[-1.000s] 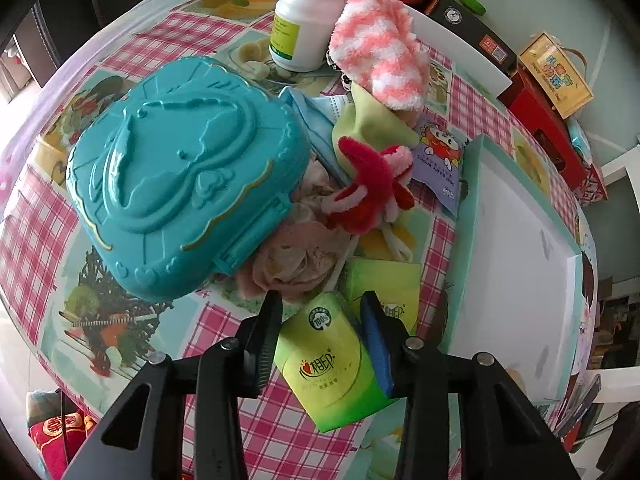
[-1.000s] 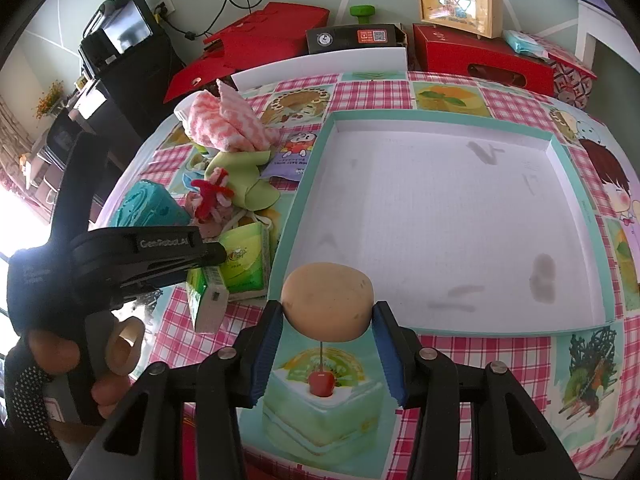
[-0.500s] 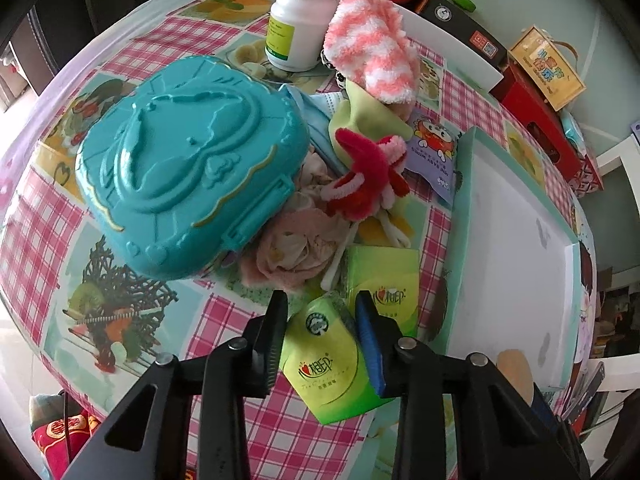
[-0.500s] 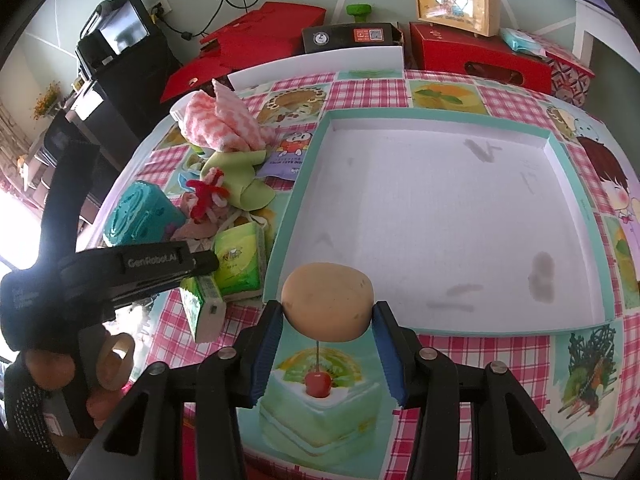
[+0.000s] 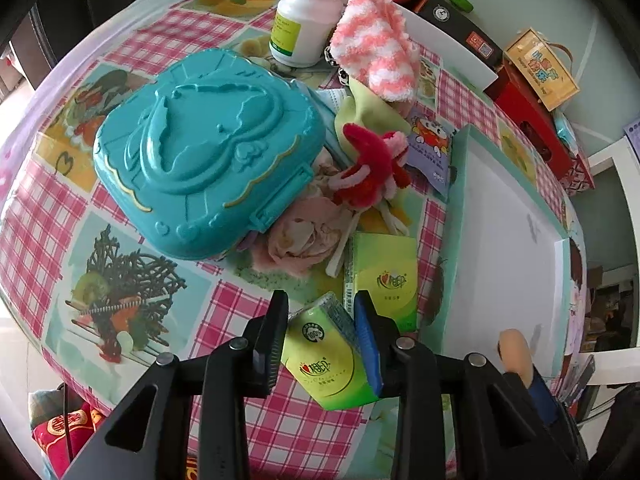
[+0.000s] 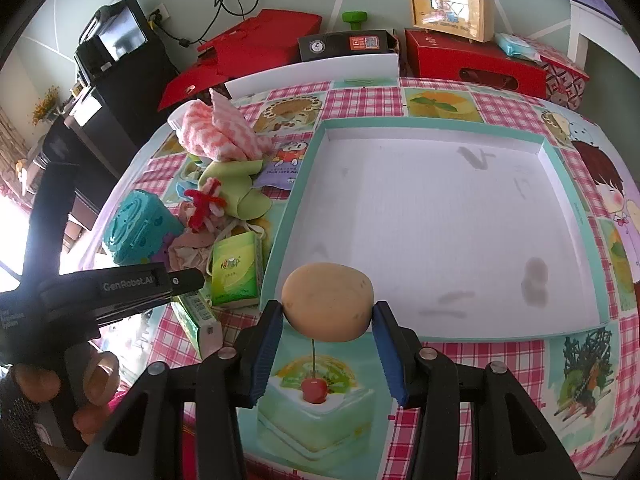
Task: Organize soft objects
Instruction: 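Grasp the green tissue pack with the left tool and lift it, then lower the tissue pack into the white tray with the left tool while the right tool releases the bun there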
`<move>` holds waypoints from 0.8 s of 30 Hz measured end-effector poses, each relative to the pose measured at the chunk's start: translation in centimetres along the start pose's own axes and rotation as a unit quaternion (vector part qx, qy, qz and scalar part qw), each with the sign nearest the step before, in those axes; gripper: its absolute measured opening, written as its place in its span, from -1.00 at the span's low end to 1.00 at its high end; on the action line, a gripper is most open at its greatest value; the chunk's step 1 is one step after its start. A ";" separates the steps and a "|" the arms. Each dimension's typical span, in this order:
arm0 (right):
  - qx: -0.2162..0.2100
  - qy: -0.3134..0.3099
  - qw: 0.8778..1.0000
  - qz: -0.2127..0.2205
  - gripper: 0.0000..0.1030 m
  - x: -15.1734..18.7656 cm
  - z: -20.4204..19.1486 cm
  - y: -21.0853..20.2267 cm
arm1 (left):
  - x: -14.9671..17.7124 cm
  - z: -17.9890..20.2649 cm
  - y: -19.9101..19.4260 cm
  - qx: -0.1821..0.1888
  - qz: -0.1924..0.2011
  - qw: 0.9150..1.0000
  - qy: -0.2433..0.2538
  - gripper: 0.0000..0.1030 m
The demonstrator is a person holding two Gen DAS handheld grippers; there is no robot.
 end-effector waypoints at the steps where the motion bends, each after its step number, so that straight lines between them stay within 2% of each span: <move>1: 0.000 0.000 1.000 0.000 -0.05 0.0 0.0 0.0 | 0.1 -0.1 -0.1 0.000 -0.002 1.000 -0.002 -0.24; 3: -0.001 0.001 1.000 0.001 -0.05 0.0 0.0 -0.1 | 0.3 -0.5 -0.4 -0.010 -0.012 1.000 -0.006 -0.09; 6: -0.006 0.003 1.000 0.006 -0.05 -0.1 0.1 -0.4 | 0.7 -1.0 -0.6 -0.020 -0.023 0.999 -0.013 0.01; 13: -0.011 0.008 1.000 0.013 -0.05 -0.2 0.5 -0.8 | 2.3 -0.9 1.3 -0.026 -0.073 0.997 -0.017 0.04; 19: -0.015 0.014 1.000 0.016 -0.05 -0.3 0.7 -1.0 | 3.2 0.3 1.1 -0.037 -0.066 0.997 0.015 0.00; 24: -0.007 0.020 0.999 0.028 -0.05 -0.9 1.2 -1.8 | 3.6 1.6 -0.9 -0.014 -0.047 0.998 0.032 0.00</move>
Point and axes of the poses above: each gripper's, at about its wrist camera, not at the fingertips, and y roughly the way its jaws point, z to its right, x to its underside, the point moved 2 cm from there along y, roughly the way its jaws point, and after that the axes turned 4 degrees about x, right-handed, at the moved point
